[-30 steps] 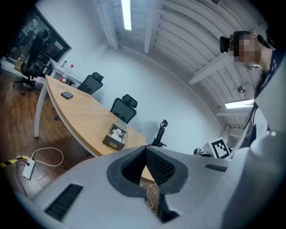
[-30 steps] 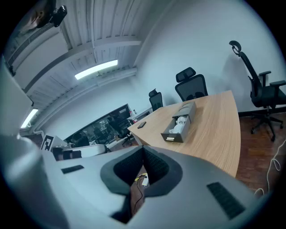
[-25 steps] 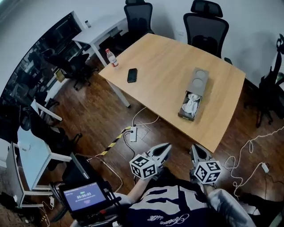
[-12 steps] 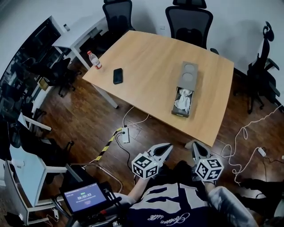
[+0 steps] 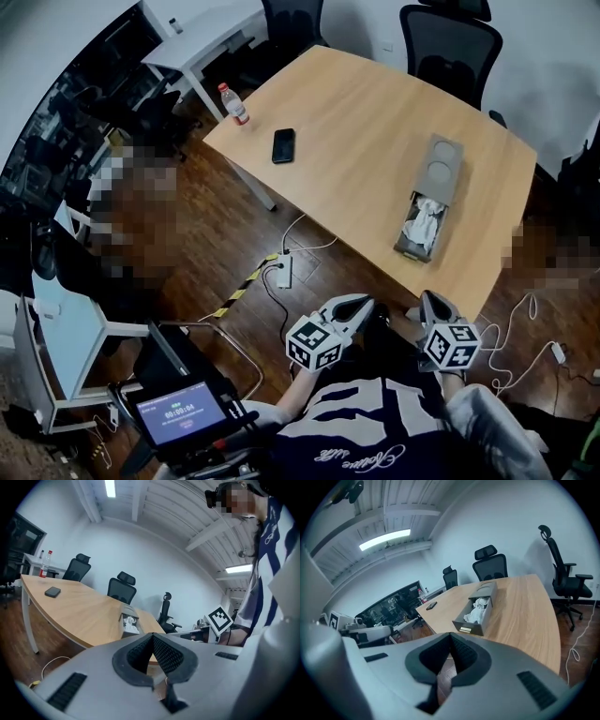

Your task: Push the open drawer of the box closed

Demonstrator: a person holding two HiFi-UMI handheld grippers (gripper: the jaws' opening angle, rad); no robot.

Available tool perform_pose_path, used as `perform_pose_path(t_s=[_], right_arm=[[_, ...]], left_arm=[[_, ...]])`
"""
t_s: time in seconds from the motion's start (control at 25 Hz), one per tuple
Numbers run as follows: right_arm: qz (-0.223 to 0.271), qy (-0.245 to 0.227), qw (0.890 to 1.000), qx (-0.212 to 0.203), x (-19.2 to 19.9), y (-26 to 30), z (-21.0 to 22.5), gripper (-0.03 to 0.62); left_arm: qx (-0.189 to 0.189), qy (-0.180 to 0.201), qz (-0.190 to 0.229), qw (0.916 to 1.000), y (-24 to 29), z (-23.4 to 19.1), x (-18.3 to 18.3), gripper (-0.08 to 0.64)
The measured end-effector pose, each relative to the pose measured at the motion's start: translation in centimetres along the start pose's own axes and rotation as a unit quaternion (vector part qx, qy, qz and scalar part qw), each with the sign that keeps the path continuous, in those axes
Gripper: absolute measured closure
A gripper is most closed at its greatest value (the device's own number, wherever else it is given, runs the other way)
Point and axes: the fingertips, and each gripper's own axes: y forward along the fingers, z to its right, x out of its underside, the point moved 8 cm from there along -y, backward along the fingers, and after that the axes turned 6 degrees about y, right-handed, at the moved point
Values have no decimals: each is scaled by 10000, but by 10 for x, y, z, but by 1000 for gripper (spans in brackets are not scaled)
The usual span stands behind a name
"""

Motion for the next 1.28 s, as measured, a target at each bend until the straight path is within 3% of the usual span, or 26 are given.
perform_pose_path(t_s=[0.16,0.32,0.52,0.72,1.08,1.28], right_arm=[[-400,-318,9986,-118,-6,41,10,594],[-877,-512,9947,-154,-6,73,24,594],[-1279,-520,9903,-177,-8,103,42,594],[-1638,-263,9856,-334,-10,126,55,594],[-1385,13,9889,-530,-25,128,61,594],[-1314,169,9900,-493,-54,129,80,594]], left_arm=[[-330,-40,132,9994,9,-27,-14,558],[-363,-105,187,9991,32,-42,-30,558],[-409,-173,107,9990,51,-55,-40,558],[-304,23,-124,9995,69,-68,-43,558],[-62,-58,-363,9993,88,-66,-42,558],[-1,-95,-540,9985,109,-58,-52,558]])
